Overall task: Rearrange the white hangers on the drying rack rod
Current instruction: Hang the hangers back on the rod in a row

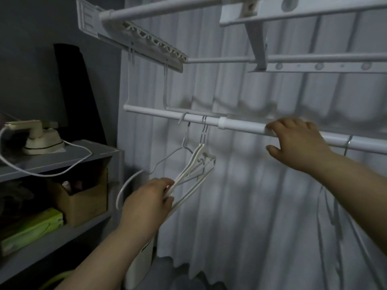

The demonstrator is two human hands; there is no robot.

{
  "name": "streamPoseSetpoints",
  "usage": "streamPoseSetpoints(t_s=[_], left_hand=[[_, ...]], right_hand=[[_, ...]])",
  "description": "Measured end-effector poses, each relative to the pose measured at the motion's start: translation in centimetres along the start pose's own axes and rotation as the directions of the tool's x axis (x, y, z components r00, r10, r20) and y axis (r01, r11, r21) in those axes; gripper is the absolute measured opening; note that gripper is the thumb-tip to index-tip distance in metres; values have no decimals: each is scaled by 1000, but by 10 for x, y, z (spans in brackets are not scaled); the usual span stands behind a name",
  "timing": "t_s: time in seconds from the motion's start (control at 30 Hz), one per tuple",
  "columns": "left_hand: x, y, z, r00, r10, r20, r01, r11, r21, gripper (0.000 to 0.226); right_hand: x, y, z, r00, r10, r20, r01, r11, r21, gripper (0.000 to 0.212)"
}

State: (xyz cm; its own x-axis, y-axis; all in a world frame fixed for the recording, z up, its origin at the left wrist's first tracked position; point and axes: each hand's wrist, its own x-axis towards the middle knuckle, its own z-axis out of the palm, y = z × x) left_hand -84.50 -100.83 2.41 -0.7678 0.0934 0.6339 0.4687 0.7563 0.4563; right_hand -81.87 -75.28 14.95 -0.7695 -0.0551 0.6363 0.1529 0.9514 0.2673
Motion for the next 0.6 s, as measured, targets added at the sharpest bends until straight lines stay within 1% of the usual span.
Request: streamPoseSetpoints(t_s=[0.17, 0.23, 0.33, 0.43, 0.5, 0.53, 0.6], left_hand=[[3, -9, -5, 1000, 18, -2, -18, 1000, -8, 30], [4, -11, -9, 999, 32, -12, -32, 999, -3, 24], [6, -14, -15, 998, 48, -43, -46, 997, 58, 15], [8, -16, -22, 998, 49, -27, -42, 974, 221, 21], [6, -14, -25, 998, 55, -37, -42, 957, 287, 23], [6, -13, -26, 997, 63, -47, -46, 955, 294, 24], [6, -11, -26, 996, 64, -57, -49, 969, 244, 25]], right_hand=[[3, -12, 6, 1000, 21, -1, -21, 1000, -5, 56], [7, -16, 9, 1000, 21, 7, -21, 1000, -6, 58], [9, -20, 13, 999, 39, 6, -39, 999, 1, 59], [9, -21, 17, 999, 42, -9, -42, 999, -12, 60], [8, -19, 18, 999, 36, -14, -37, 999, -23, 61], [8, -19, 19, 999, 36, -17, -37, 999, -24, 61], [7, -17, 20, 999, 39, -19, -39, 999, -16, 61]])
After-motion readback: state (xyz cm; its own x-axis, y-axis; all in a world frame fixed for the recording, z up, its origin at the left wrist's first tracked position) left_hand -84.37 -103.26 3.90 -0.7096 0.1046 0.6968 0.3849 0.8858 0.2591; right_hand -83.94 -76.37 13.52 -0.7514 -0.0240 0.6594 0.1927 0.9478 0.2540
